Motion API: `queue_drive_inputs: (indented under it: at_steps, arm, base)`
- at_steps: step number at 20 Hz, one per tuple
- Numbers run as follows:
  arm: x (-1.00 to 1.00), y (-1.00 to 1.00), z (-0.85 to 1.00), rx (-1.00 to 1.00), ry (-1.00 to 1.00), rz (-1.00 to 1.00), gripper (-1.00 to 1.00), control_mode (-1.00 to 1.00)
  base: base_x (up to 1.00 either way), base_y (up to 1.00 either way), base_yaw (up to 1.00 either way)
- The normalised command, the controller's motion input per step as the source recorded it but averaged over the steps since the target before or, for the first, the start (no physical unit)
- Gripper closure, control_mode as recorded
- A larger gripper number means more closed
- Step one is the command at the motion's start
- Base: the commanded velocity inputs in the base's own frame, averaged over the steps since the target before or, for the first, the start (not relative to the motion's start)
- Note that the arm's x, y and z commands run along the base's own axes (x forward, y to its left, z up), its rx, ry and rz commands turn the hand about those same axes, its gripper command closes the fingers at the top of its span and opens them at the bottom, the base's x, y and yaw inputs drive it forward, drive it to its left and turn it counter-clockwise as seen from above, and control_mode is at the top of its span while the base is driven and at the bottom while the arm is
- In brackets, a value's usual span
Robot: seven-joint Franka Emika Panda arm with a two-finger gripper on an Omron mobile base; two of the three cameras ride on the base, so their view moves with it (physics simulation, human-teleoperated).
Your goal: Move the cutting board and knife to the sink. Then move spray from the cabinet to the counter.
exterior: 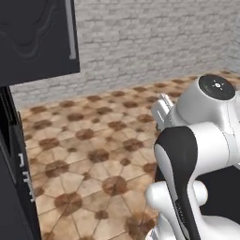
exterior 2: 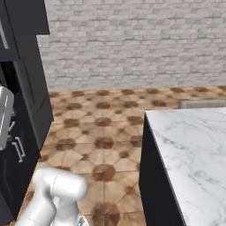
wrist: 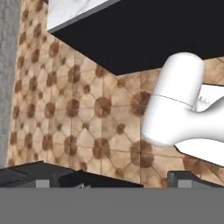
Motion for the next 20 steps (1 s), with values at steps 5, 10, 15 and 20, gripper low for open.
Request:
queue_drive_inputs:
  at_steps: [5, 10, 15, 20]
  arm:
    - [0.00, 0.00, 0.00, 0.00, 0.00, 0.00, -1.00, 1.00]
    - [0.00, 0.00, 0.00, 0.00, 0.00, 0.00, -1.00, 1.00]
    - [0.00, 0.00, 0.00, 0.00, 0.00, 0.00, -1.00, 1.00]
    - [0.00, 0.00, 0.00, 0.00, 0.00, 0.00, -1.00, 1.00]
  base:
    - [1.00, 0.01, -0.26]
    - [1.00, 0.08, -0.22]
    - [1.00, -0.14, -0.07]
    - [1.00, -0.49, 0.01]
